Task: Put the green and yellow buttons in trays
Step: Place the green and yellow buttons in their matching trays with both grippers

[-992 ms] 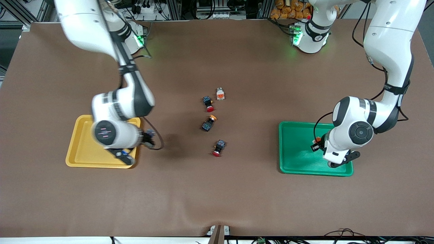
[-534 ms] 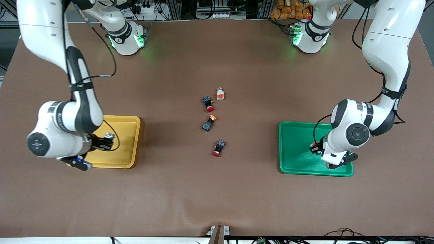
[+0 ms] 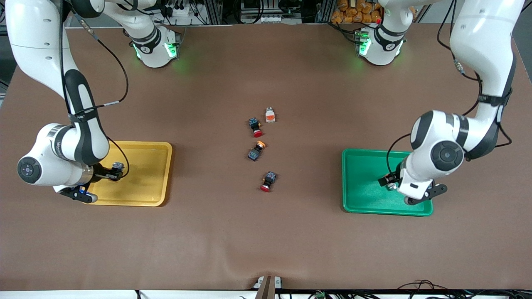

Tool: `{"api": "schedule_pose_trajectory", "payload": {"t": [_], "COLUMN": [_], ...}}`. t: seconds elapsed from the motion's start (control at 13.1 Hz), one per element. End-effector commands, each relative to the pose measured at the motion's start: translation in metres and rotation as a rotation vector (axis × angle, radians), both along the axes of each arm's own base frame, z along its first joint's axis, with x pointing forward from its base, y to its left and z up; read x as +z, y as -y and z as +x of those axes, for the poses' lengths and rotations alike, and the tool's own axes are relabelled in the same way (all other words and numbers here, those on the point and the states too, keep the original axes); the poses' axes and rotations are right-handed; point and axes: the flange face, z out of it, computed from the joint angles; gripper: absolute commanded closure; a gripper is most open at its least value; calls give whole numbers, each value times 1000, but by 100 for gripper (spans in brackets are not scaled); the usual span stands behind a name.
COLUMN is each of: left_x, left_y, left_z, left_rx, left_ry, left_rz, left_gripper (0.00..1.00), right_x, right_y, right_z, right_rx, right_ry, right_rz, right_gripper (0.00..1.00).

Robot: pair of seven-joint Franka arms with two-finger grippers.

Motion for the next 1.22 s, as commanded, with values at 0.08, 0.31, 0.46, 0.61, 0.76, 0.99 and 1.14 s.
{"api": "schedule_pose_trajectory", "payload": {"t": [0.08,0.31,0.46,0.61,0.76,0.99,1.14], "left_x": [42,58,56,50,43,25,13], "left_y": [42,103,138,168,201,238,268], "left_z": [-25,-49,-67,-86,-104,-129,-148], "left_rx": [30,76,63,89,75,61,99], "left_ry": [-31,-26,-36,-32,-27,-15,6], "left_rz": [-97,-123,-134,-149,-162,-179,-213], "left_gripper": [0,0,0,0,0,0,0], "right_x": [-11,-14,-14,-13,-10,-2,12], "right_y": [-3,-3,-3,-2,-4,-6,-10], "right_z": [-11,-12,-12,-11,-11,-9,-6], "right_rx": [17,12,9,6,7,7,6], "right_ry": [19,13,13,16,12,17,-2], "right_rz": [-1,2,3,2,5,8,19], "right_gripper": [100,75,32,17,0,0,0]}}
